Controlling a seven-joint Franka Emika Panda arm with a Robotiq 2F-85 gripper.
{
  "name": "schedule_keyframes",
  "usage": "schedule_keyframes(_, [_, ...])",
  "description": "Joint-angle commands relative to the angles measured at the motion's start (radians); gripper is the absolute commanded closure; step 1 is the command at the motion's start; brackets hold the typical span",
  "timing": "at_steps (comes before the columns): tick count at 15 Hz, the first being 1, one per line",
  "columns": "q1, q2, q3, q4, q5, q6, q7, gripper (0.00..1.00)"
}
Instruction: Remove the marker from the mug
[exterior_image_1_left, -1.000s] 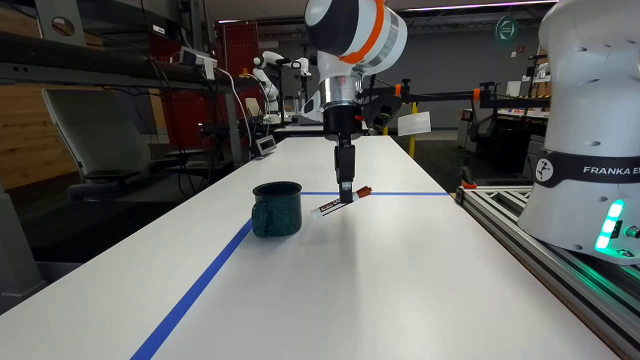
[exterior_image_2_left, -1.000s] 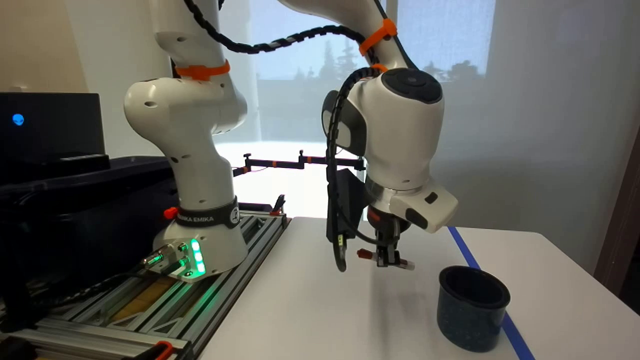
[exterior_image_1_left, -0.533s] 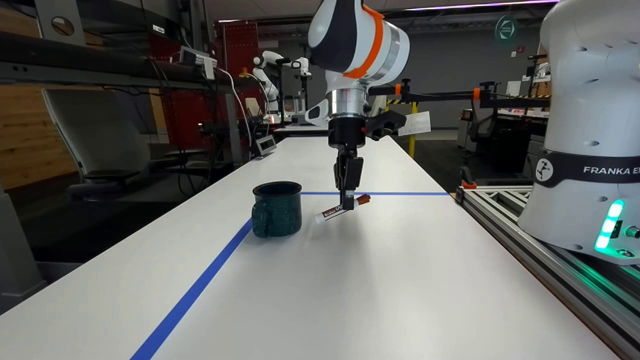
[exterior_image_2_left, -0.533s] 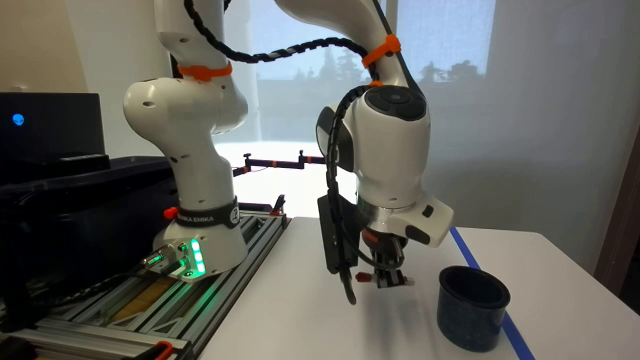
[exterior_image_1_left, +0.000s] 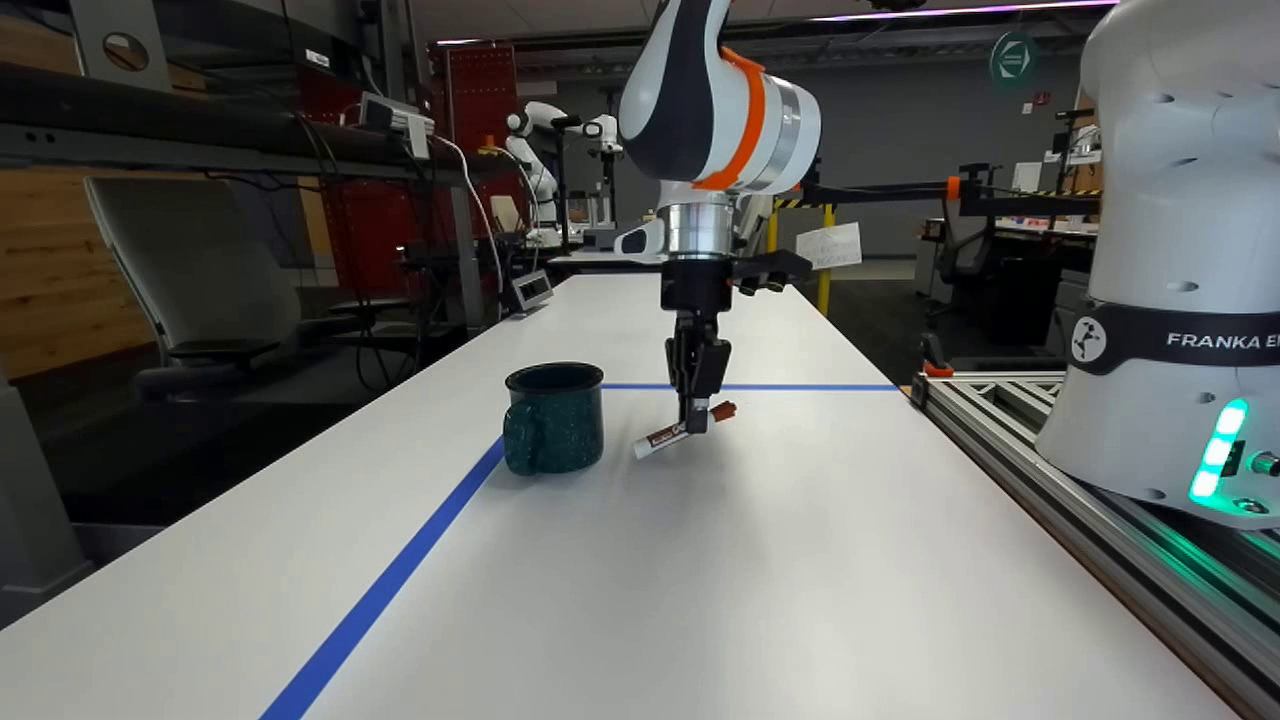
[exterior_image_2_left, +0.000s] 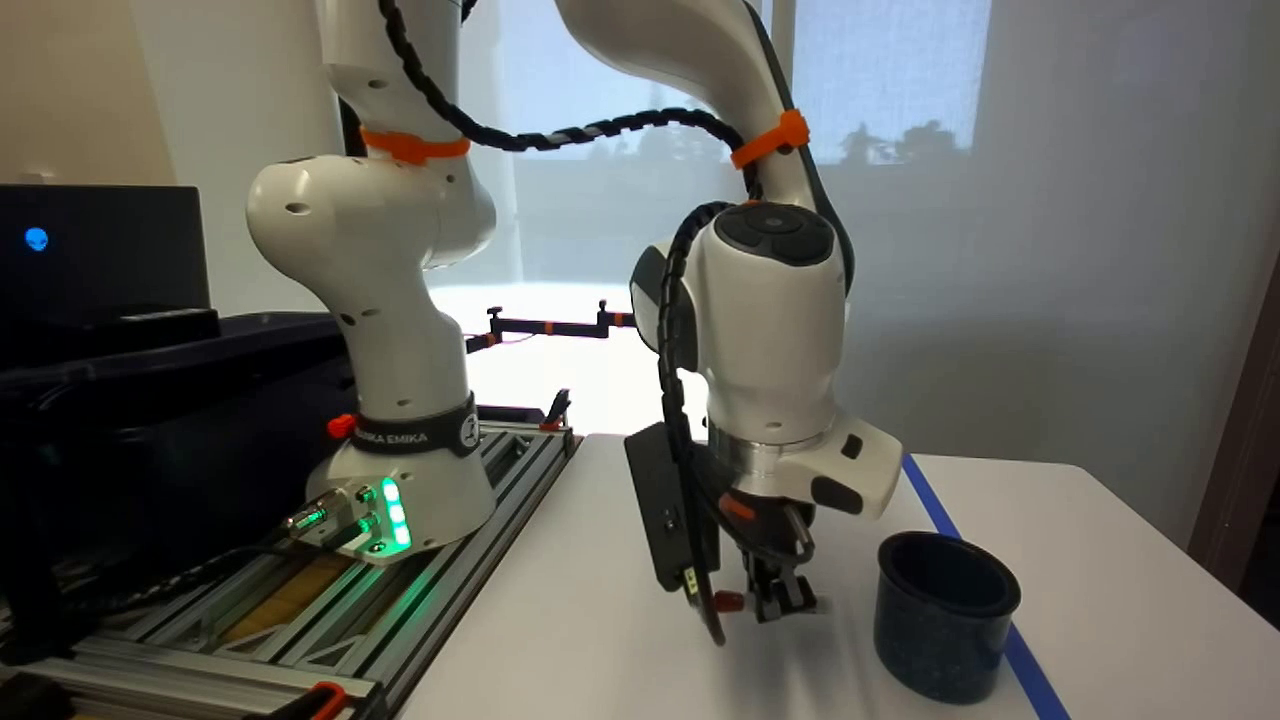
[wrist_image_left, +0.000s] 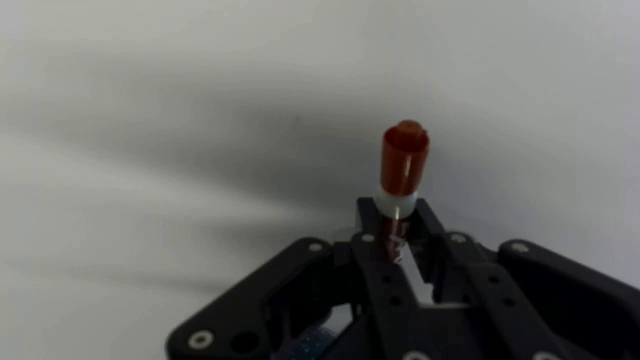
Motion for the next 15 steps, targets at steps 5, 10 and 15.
schedule_keyframes(5, [-0.006,0.019,0.032,-0.005,0.087,0.078,-0.092,0.51])
schedule_keyframes(10, [0.01,-0.013,0.03,-0.024,0.079,0.084,-0.027,0.12])
schedule_keyframes(15, [0.071,-0.049,-0.004,-0.069,-0.006,0.175,0.232,0.0])
